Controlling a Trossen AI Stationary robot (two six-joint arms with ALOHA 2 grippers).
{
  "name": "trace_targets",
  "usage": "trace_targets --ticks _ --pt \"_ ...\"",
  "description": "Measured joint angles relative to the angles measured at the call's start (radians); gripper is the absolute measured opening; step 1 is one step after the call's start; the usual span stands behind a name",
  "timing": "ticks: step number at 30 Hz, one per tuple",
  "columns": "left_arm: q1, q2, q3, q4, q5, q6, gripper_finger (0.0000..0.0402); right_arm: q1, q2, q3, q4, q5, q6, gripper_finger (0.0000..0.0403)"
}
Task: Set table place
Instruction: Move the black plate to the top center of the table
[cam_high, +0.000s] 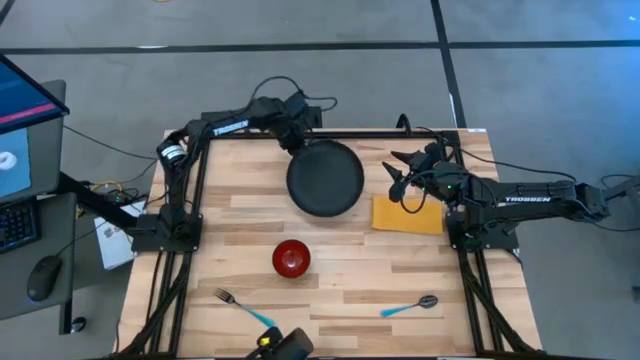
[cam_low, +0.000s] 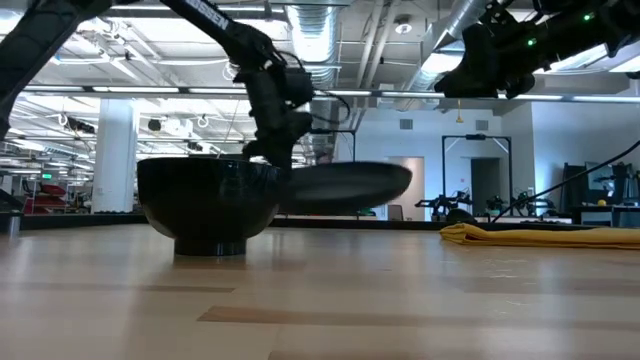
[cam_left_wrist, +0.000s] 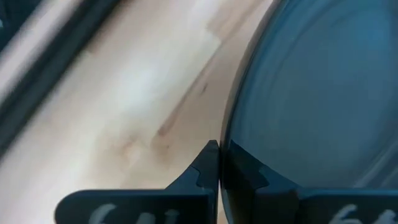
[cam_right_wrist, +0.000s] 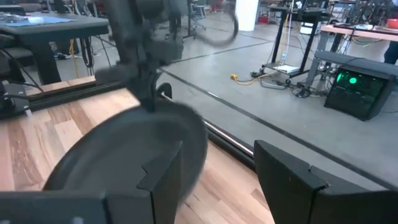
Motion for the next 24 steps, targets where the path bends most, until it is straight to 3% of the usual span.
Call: trace_targets --ticks 7,12,24 --pt "-0.008 0.102 0.0 0.027 0.074 0.02 0.0 0.0 0.0 0.0 -0.022 0.0 0.027 0.0221" --pt "-0.005 0.148 0.0 0.008 0.022 0.02 0.0 0.0 0.0 0.0 -0.037 0.0 0.029 0.0221" --pt "-0.004 0.153 0.0 0.027 0.036 0.078 0.002 0.0 0.0 0.0 -0.043 0.0 0.027 0.0221"
